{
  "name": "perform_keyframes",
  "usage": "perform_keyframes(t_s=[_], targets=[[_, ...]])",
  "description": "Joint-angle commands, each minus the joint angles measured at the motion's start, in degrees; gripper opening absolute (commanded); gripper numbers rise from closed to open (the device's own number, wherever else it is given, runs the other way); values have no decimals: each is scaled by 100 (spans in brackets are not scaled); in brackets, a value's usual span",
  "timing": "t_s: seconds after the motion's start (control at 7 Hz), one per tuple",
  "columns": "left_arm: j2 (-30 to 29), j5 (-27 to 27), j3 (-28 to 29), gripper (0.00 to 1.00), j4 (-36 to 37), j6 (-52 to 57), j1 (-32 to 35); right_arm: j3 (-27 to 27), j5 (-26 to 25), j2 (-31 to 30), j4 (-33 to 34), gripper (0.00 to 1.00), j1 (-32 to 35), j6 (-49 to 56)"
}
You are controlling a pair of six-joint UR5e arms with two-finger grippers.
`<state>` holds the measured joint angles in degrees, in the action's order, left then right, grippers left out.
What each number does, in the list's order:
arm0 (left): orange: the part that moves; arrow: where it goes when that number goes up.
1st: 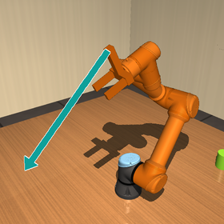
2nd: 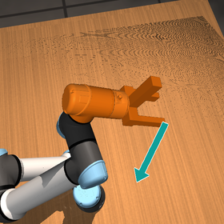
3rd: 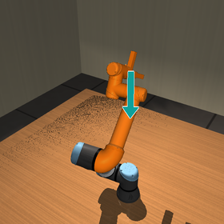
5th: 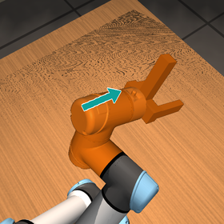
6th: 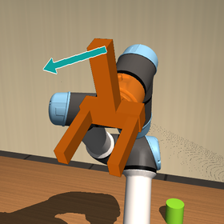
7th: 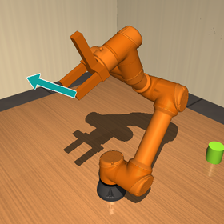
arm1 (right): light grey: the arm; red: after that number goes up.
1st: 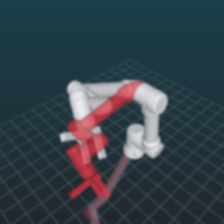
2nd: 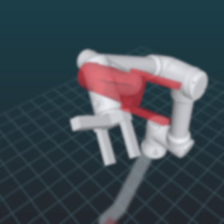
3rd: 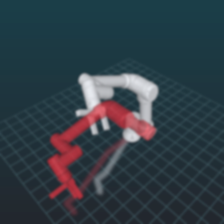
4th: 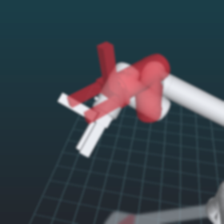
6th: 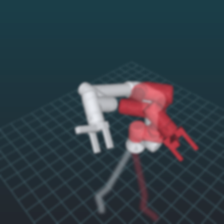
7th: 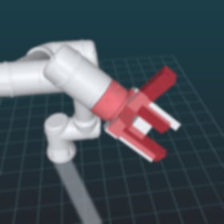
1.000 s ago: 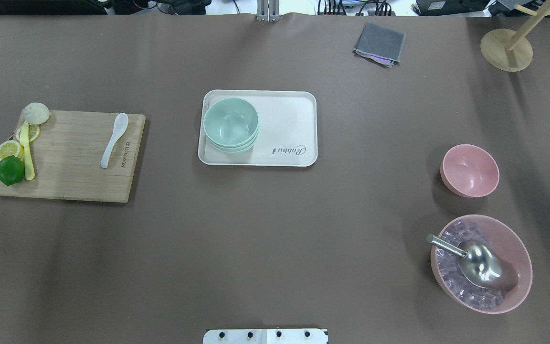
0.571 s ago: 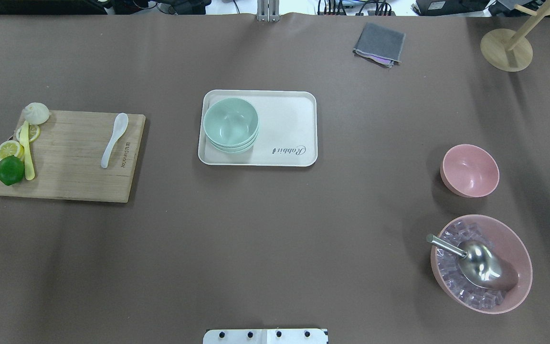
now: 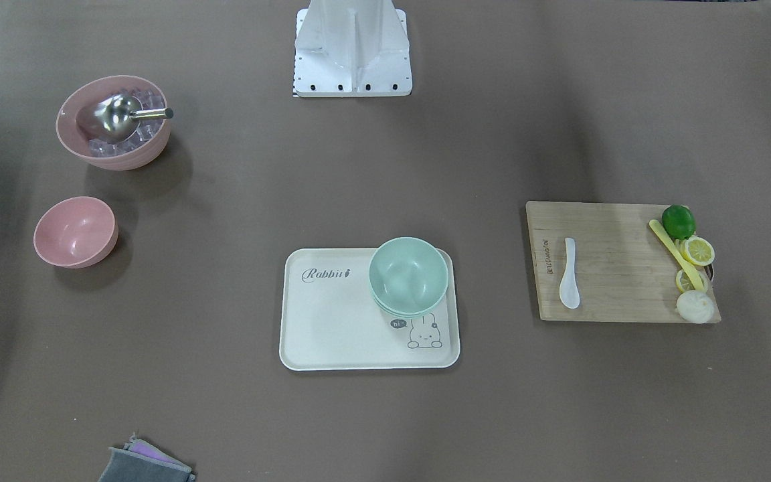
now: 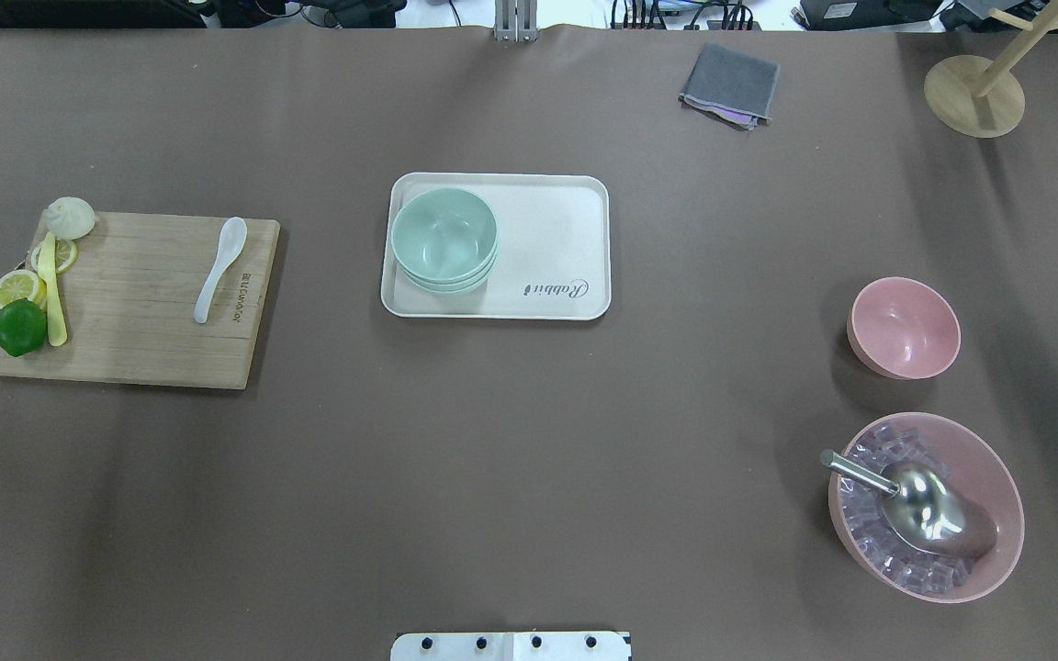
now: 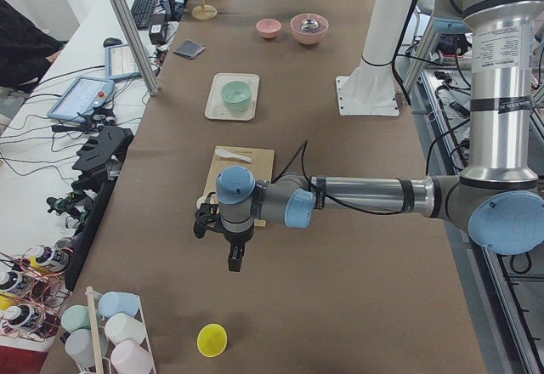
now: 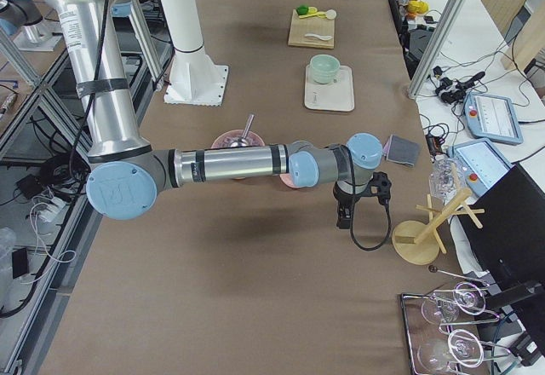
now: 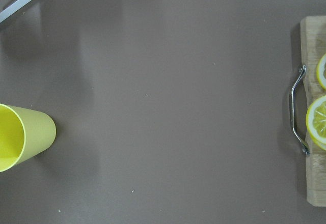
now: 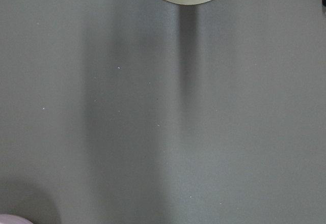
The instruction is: Stack pink bowl on green and place spoon
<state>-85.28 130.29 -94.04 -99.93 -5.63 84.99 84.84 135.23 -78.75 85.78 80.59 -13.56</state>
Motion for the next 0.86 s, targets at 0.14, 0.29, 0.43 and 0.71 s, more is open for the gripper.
perform_keyframes(t_s=[0.14,0.29,0.43,0.71], targets=[[-32,-3,-17,98,0,0,0,-2,12,0,0,100,0,-7],[-41,40,-61,98,9,0,17,-11,12,0,0,100,0,-7],[-24,6,-61,98,0,0,18,-37,12,0,0,100,0,-7],[-15,67,-114,98,-61,-9,18,-46,12,8,9,100,0,-7]])
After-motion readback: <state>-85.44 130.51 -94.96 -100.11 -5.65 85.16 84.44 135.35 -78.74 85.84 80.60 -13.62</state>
